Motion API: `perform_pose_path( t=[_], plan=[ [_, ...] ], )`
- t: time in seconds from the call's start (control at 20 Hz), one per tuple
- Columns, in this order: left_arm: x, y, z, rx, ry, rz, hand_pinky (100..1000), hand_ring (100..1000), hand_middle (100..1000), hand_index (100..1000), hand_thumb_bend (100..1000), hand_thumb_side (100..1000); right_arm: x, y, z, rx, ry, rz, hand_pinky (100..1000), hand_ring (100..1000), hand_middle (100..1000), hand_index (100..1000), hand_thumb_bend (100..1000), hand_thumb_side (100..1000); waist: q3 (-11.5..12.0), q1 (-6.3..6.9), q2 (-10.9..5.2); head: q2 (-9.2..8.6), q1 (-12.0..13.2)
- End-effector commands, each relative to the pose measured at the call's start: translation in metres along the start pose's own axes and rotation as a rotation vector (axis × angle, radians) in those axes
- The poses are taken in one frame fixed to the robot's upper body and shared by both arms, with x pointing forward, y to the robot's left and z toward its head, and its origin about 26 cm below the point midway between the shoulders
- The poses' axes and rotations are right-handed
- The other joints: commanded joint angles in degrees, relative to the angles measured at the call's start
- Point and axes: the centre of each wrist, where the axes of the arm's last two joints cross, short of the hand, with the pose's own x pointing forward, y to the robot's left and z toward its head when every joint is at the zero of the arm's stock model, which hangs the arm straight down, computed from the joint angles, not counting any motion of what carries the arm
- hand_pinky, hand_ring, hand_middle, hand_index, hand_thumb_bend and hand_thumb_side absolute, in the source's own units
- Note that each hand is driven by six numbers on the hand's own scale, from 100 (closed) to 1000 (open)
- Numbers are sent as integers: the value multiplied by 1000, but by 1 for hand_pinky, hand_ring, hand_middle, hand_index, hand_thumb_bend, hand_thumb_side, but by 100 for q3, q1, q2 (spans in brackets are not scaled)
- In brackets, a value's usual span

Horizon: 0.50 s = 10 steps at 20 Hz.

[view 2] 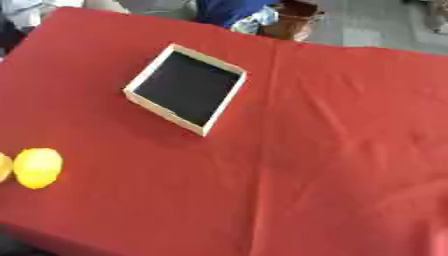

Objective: Pick up objects on the table and place them in the box.

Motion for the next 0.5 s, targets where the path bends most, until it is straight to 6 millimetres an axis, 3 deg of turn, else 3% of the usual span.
perform_pose_path(
  t=[0.05, 0.5],
  plan=[
    [4, 5, -6, 3, -30, -3, 824, 796, 745, 882, 100, 690, 8, -5, -8, 17, -36, 14, 898, 996, 787, 890, 100, 557, -4, 40, -71, -50, -11],
    [5, 8, -12, -35, -57, -43, 827, 800, 748, 886, 100, 668, 8, -6, -7, 22, -34, 13, 898, 996, 786, 890, 100, 556, 3, 42, -71, -26, -51]
  ],
)
